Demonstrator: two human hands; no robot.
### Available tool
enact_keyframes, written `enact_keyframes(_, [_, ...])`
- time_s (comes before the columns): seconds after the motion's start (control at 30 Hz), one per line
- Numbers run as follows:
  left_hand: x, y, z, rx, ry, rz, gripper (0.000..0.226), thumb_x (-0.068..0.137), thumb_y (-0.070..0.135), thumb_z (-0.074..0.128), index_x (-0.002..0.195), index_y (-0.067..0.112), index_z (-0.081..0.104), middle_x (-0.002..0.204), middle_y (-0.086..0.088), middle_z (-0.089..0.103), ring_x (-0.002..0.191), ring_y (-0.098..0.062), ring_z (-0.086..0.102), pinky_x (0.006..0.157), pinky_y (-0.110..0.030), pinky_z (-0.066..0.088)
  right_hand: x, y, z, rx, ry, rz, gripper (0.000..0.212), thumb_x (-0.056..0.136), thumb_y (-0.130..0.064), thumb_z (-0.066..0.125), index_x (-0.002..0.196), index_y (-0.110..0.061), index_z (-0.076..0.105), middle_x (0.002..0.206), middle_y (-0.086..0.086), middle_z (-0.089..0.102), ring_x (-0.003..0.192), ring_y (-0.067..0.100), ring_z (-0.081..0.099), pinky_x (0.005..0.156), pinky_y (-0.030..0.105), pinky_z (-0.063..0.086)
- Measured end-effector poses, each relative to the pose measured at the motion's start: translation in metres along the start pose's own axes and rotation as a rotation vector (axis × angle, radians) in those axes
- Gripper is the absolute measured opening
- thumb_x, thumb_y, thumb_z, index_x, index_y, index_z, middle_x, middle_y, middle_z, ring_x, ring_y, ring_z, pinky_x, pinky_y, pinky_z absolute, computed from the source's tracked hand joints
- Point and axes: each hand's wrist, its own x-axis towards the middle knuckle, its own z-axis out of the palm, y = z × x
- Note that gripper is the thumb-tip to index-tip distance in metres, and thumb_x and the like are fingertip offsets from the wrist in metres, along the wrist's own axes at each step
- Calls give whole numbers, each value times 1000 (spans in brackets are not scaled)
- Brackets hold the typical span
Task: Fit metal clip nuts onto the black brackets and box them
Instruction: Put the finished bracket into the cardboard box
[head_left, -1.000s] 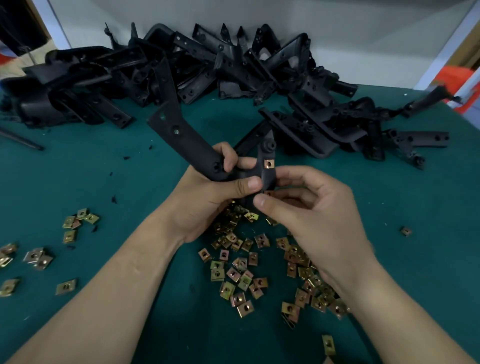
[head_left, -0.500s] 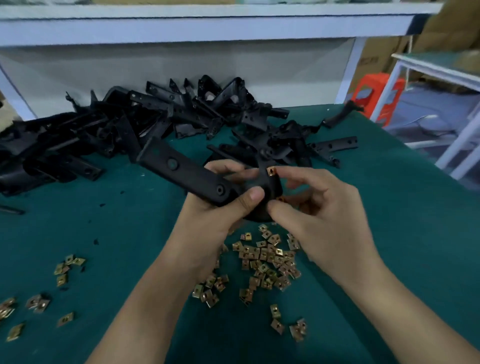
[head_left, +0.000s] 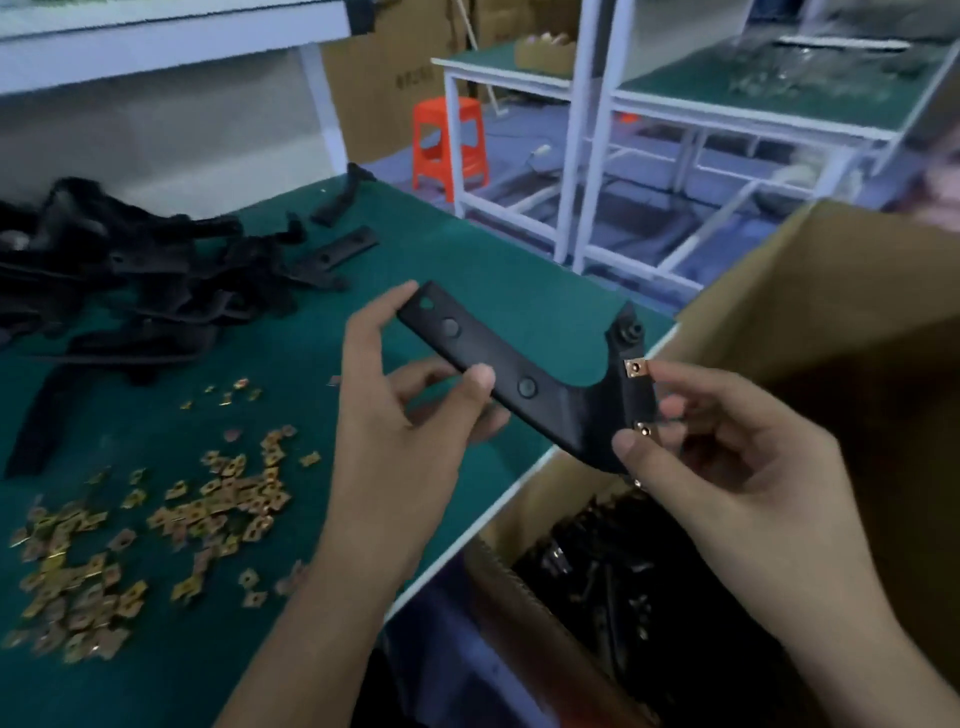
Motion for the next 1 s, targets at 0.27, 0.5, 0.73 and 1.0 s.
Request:
enact_keyframes(0.27, [-14,-51,92,93,-329,-305,58,95,-1,65,137,34,49,106,-12,73,94,-19,76,78,-33,62,-41,47,-95,-239,157,282,8,87,-32,74,94,-32,71,80,-9,69,65,-1,62,57,10,46])
enact_keyframes(0.5, [-19,-81,91,583,-671,-464,69,99,18,56,148,57,27,103,28,54,74,-5,75,76,-34,63,-59,81,-123,-510,16,474,13,98,-24,62,95,-36,66,77,-22,71,64,-2,70,58,25,61])
enact_keyframes(0.73, [-9,-71,69,582,-531,-414,48,96,4,49,121,43,60,134,8,51,84,-4,73,73,-32,63,-48,81,-113,-603,-16,412,17,97,-26,61,97,-42,66,79,-14,70,72,-4,69,59,23,59])
enact_keyframes(1.0, [19,-19,-48,602,13,41,56,88,-19,43,95,29,69,98,13,72,78,-7,73,57,-15,54,-1,68,-42,-457,-146,258,16,93,-31,63,96,-46,66,96,-36,64,87,-13,63,60,8,48])
